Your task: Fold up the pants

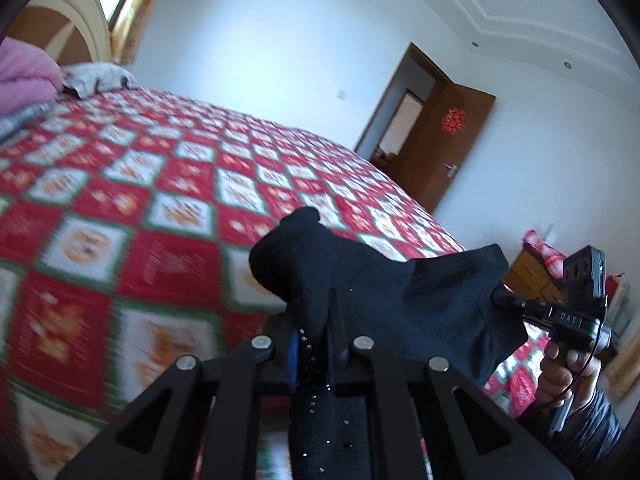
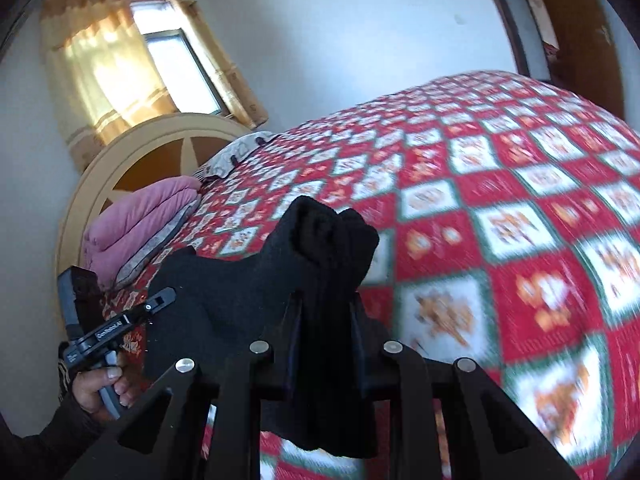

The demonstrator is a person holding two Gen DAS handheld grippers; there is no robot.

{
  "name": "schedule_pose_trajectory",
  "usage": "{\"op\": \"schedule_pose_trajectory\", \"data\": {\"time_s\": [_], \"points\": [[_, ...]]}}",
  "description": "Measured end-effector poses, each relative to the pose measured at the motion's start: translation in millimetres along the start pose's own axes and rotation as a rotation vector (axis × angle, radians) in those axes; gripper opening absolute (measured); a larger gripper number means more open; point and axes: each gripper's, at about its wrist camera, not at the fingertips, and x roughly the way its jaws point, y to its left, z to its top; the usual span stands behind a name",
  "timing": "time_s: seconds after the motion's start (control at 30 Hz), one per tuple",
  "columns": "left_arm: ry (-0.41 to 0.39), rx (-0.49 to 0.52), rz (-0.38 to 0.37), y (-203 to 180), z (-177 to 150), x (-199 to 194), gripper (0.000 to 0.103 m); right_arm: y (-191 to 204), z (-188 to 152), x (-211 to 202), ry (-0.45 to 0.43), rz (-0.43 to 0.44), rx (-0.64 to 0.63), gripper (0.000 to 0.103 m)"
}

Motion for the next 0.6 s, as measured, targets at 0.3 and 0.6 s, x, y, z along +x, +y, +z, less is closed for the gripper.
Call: {"op": "schedule_pose_trajectory", "data": {"time_s": [0.3,0.6], "points": [[-0.050,-0.023,0.123,51.9,17.7,-17.8,0.010,45.0,43.8,85.2,0.061,0.054,-0.065,0.022],[-0.061,-0.066,0.222,99.4,19.4,-27.3,0.010,78.5,60.6,166.0,0.139,0.094,-0.080,0.022]]}}
